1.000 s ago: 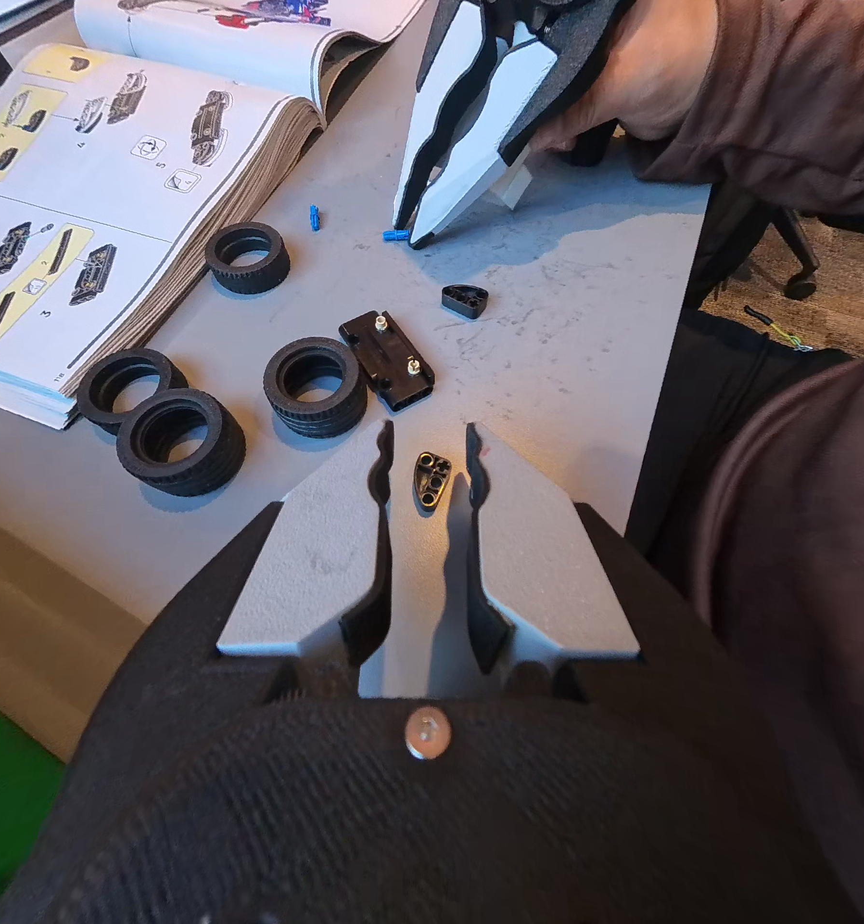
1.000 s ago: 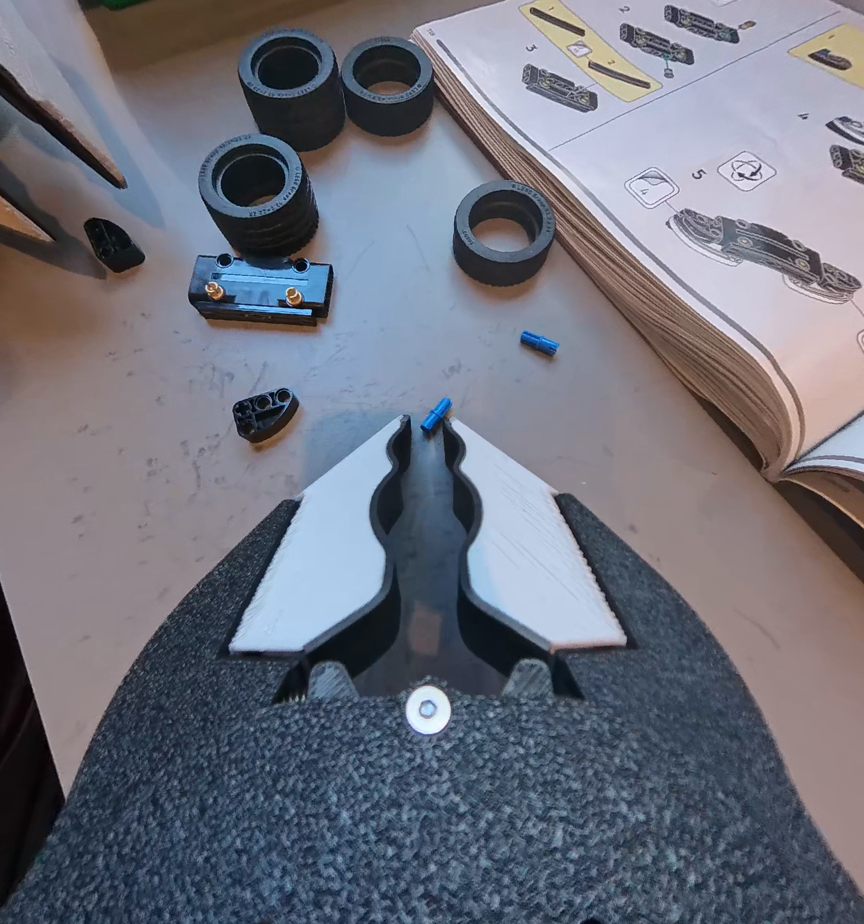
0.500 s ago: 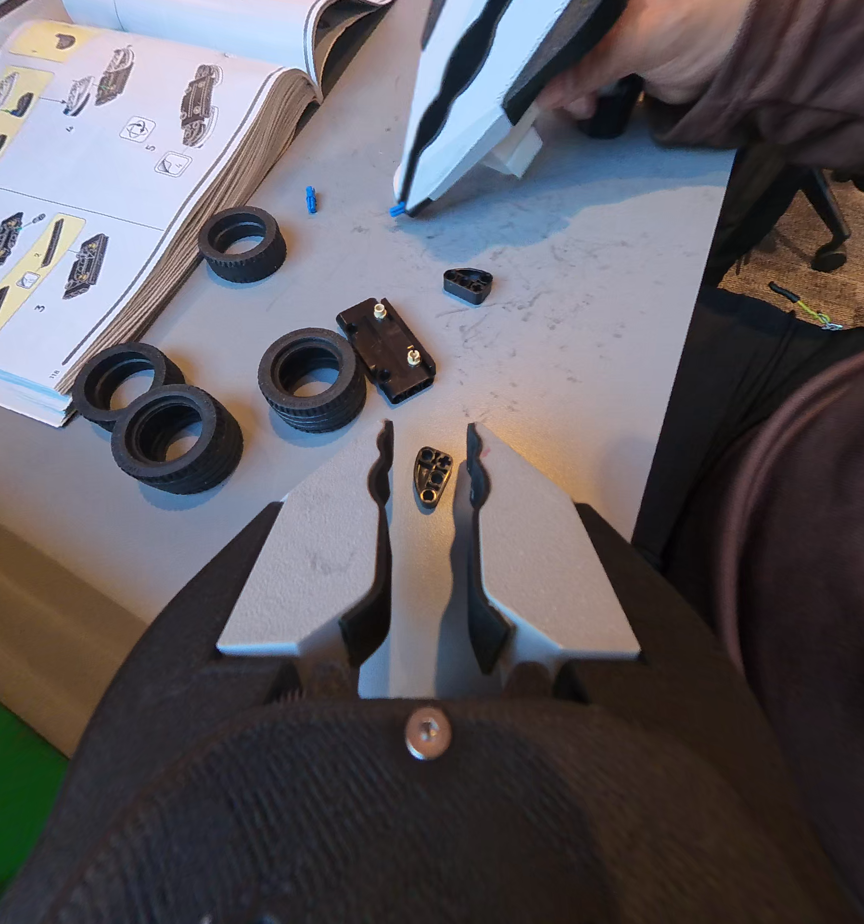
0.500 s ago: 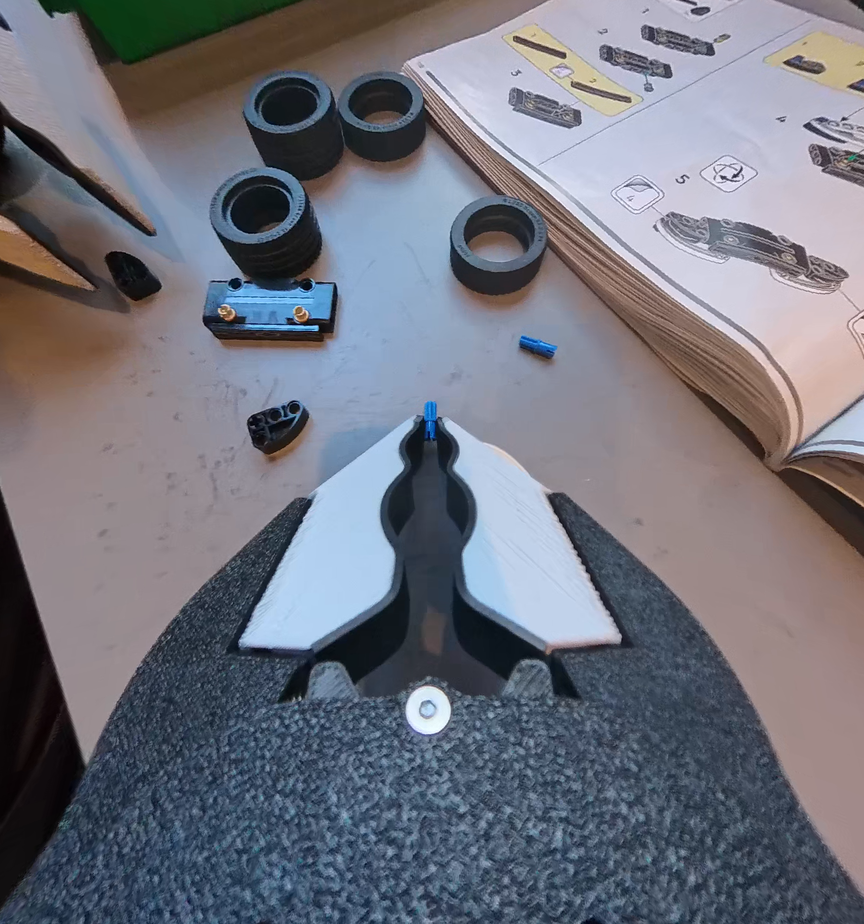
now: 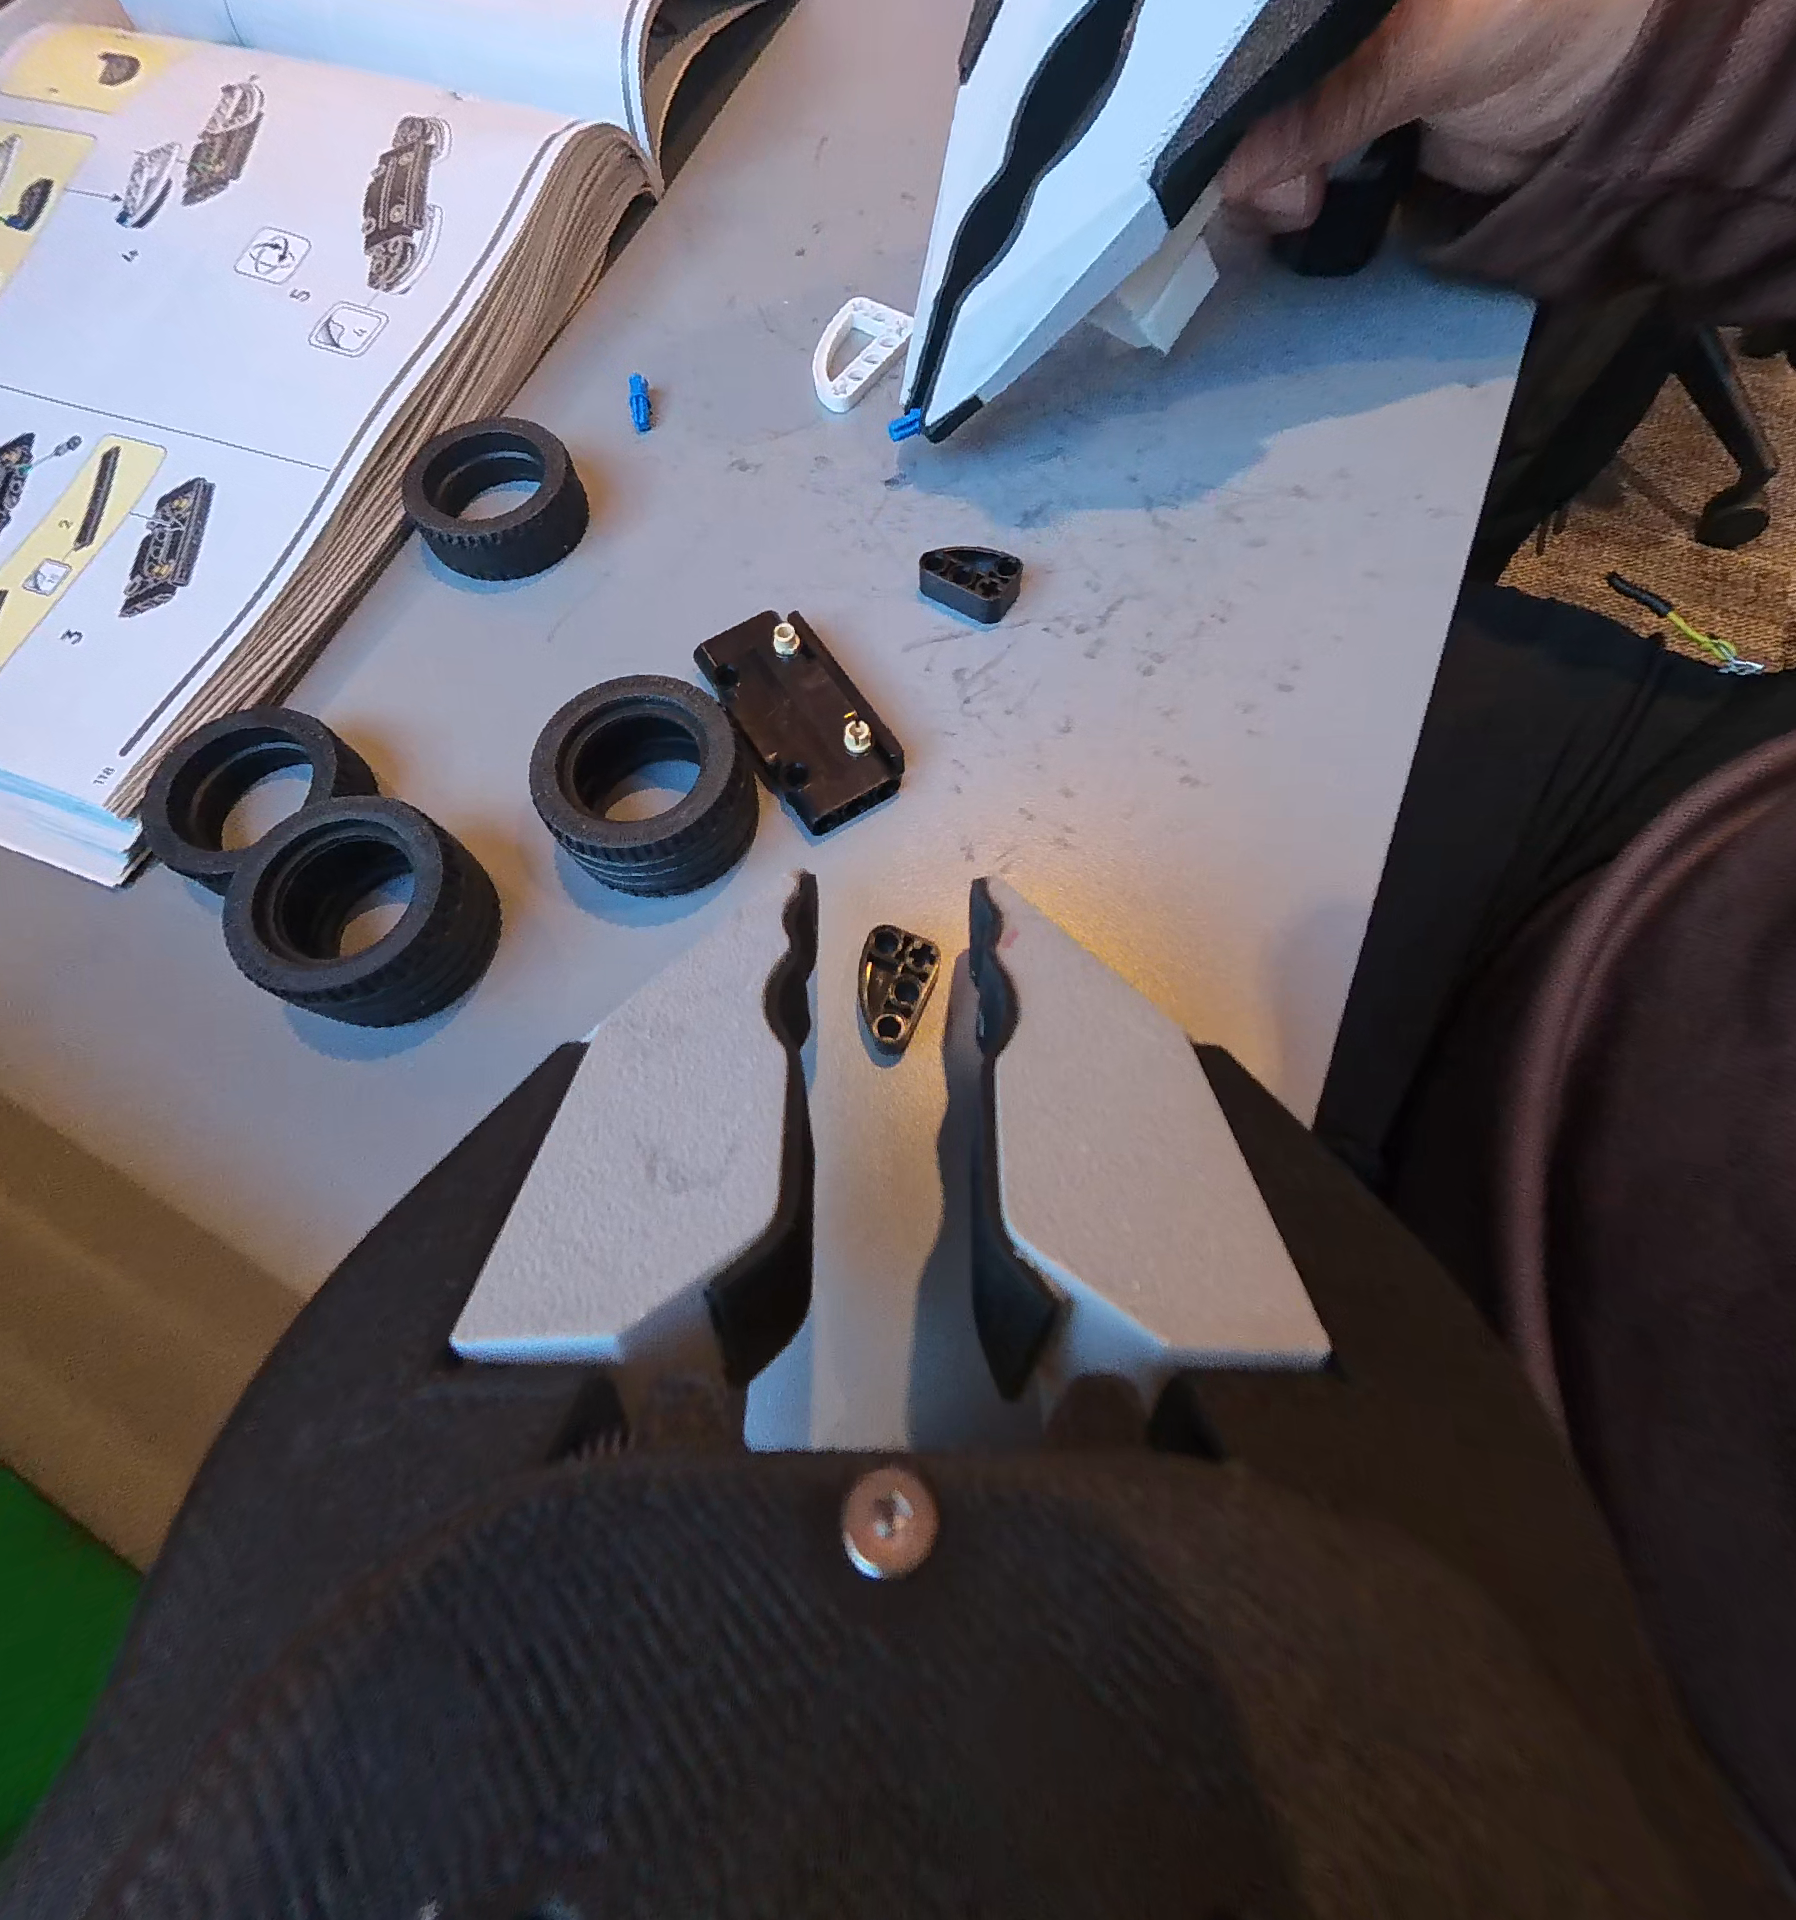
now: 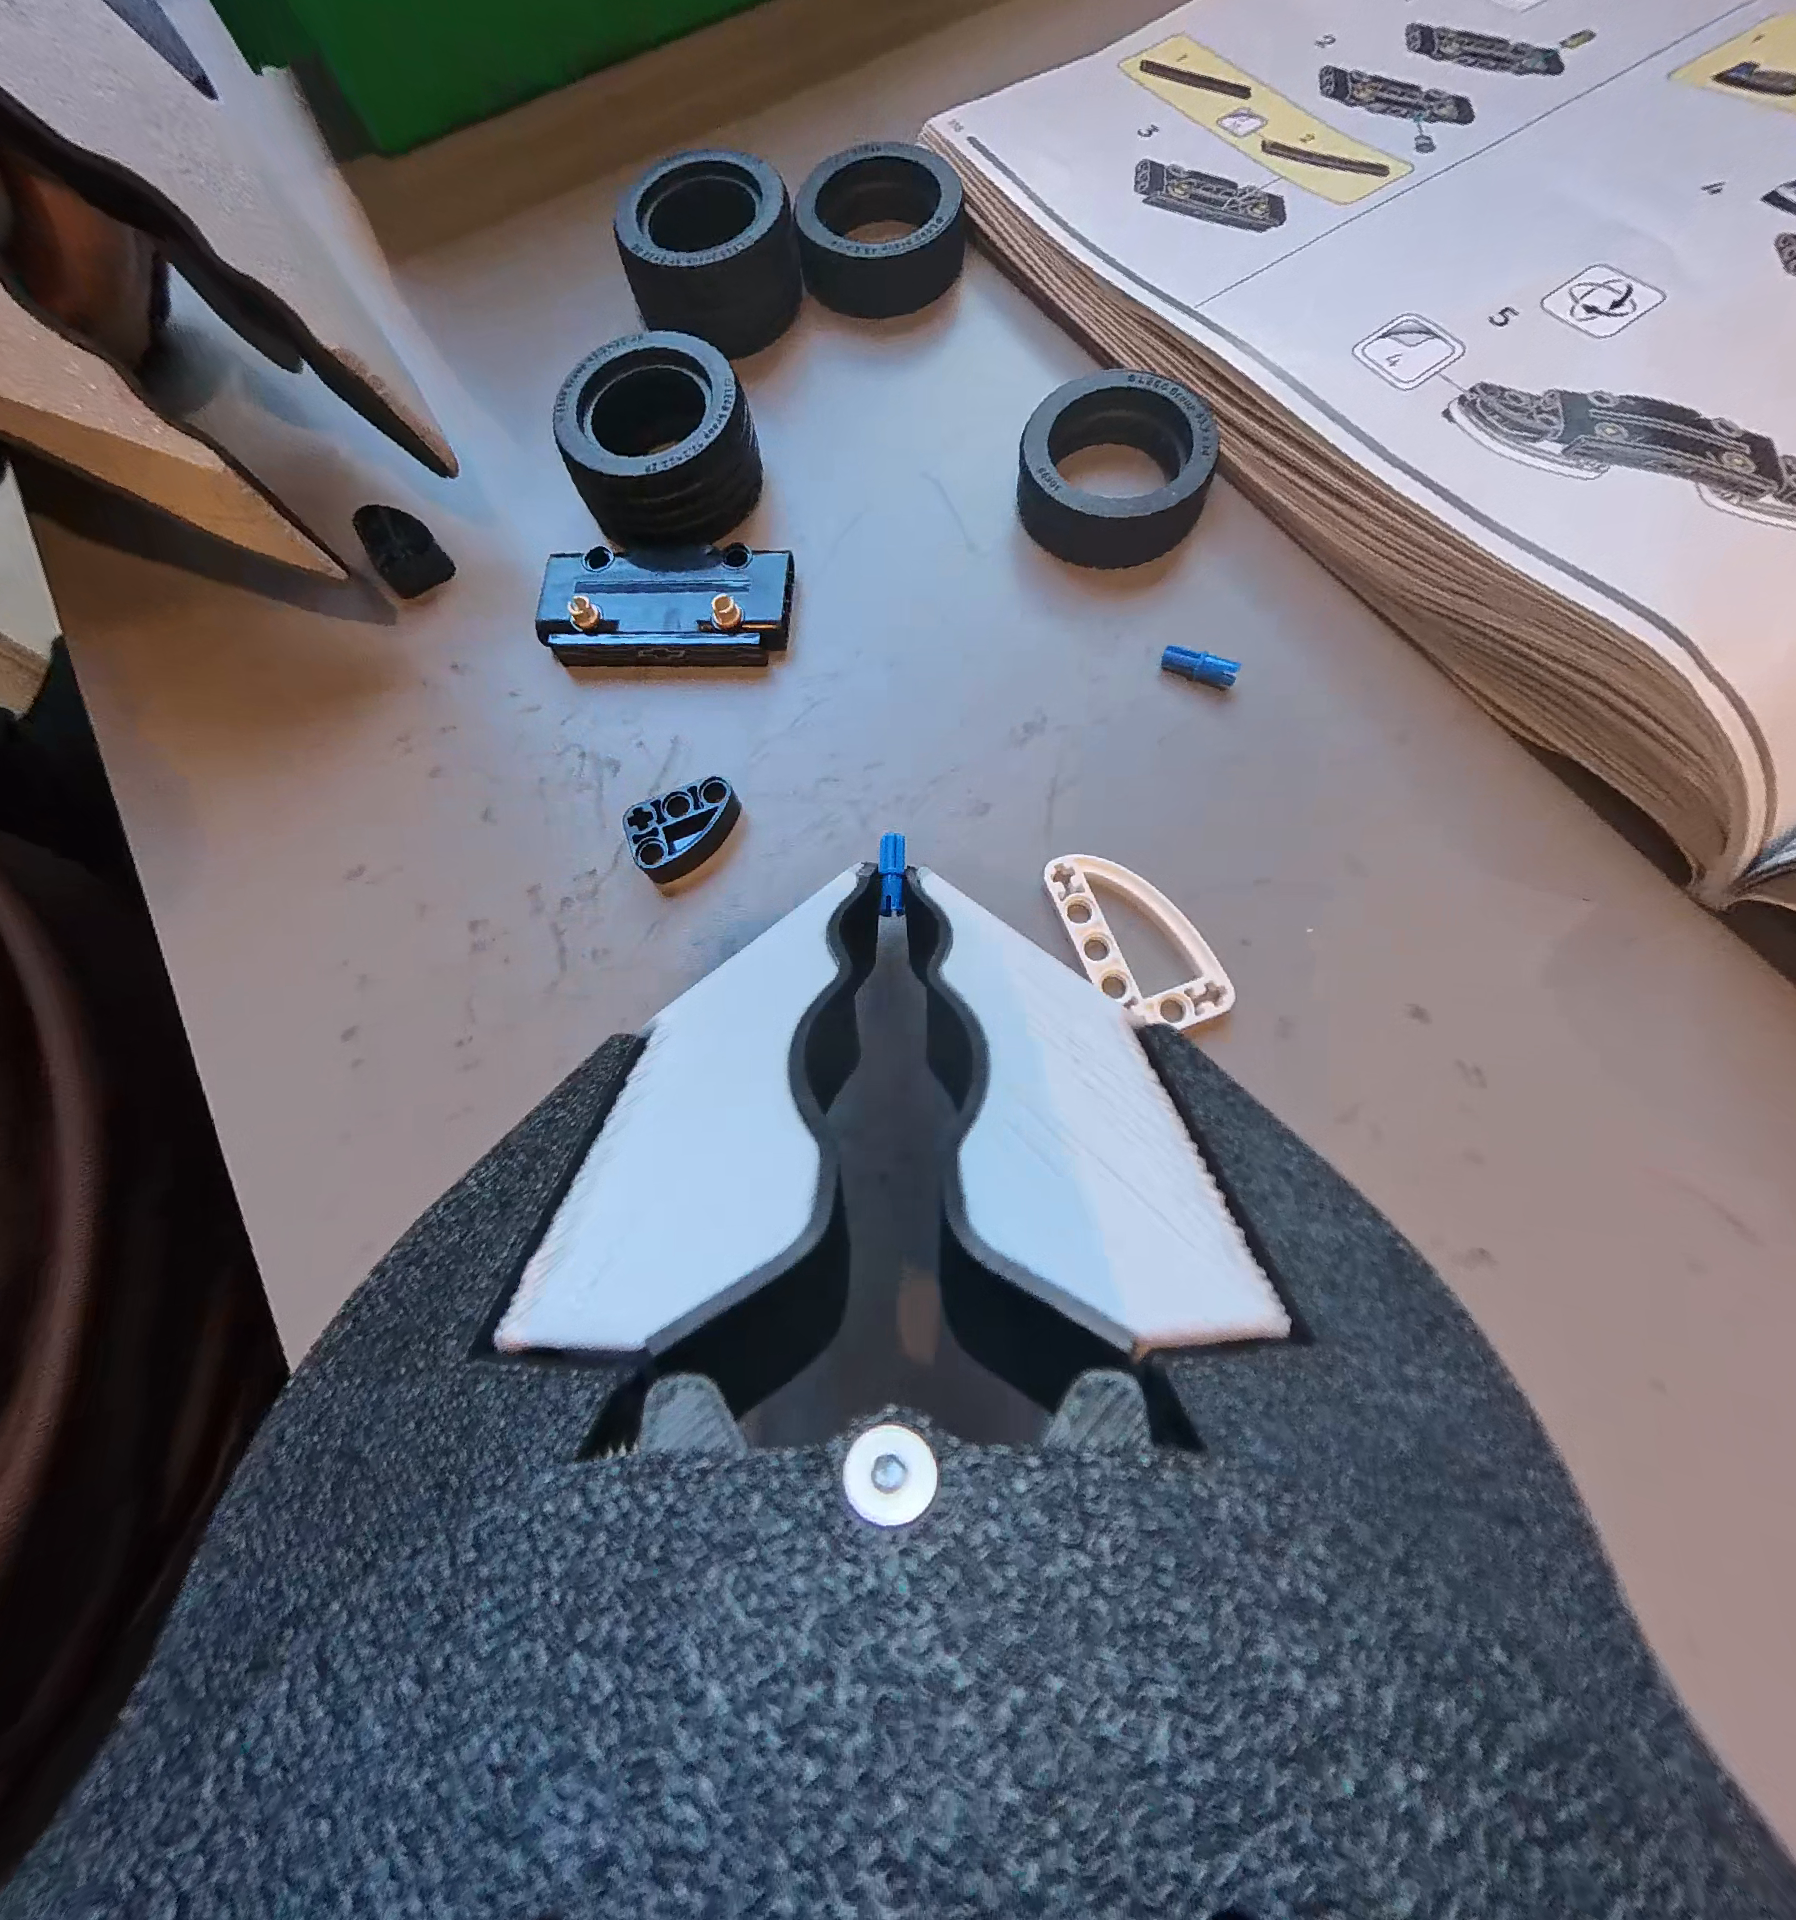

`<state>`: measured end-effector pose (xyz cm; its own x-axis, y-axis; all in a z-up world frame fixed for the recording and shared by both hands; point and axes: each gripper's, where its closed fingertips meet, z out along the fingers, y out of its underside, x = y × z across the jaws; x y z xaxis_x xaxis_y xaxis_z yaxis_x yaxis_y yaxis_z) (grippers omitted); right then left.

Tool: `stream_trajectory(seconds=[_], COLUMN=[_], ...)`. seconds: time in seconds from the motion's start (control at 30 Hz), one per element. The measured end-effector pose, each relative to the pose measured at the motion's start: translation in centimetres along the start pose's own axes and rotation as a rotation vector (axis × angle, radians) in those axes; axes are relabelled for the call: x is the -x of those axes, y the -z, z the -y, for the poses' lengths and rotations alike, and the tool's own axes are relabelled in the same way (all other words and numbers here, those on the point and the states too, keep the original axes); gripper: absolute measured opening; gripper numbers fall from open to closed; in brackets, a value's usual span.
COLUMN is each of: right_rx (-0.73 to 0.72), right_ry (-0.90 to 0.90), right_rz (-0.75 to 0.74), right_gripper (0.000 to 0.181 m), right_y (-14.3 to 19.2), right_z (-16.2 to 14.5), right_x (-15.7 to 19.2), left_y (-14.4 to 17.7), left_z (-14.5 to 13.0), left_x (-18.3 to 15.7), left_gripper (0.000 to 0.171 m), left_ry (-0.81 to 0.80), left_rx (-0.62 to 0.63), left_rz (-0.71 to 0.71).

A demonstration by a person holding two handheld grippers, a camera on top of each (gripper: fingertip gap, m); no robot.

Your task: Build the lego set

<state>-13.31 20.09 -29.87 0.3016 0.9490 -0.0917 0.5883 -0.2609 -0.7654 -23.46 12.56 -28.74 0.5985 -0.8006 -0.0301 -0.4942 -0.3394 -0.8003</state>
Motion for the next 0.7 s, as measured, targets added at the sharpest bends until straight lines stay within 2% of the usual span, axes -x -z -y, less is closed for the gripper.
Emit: stream_trajectory(seconds=[0.2,0.47,0.7], right_rx=[0.007,-0.091,-0.101], right_ry=[0.023,0.087,0.146], right_rz=[0.004,0.027,0.041], right_gripper=[0.004,0.004,0.004], right_y=[-0.2,0.5,0.5], right_z=[0.0,1.4,1.5], right_x=[0.2,1.1,1.9], left_y=[0.0,0.0,0.0], left_z=[0.0,0.0,0.0], left_x=[0.0,-0.1,-0.1], left_gripper=[0.026,0.027,0.026], left_ry=[-0.001,-0.003,-0.004], left_rx=[-0.001,0.001,0.006], left_rz=[-0.002,-0.004,-0.004])
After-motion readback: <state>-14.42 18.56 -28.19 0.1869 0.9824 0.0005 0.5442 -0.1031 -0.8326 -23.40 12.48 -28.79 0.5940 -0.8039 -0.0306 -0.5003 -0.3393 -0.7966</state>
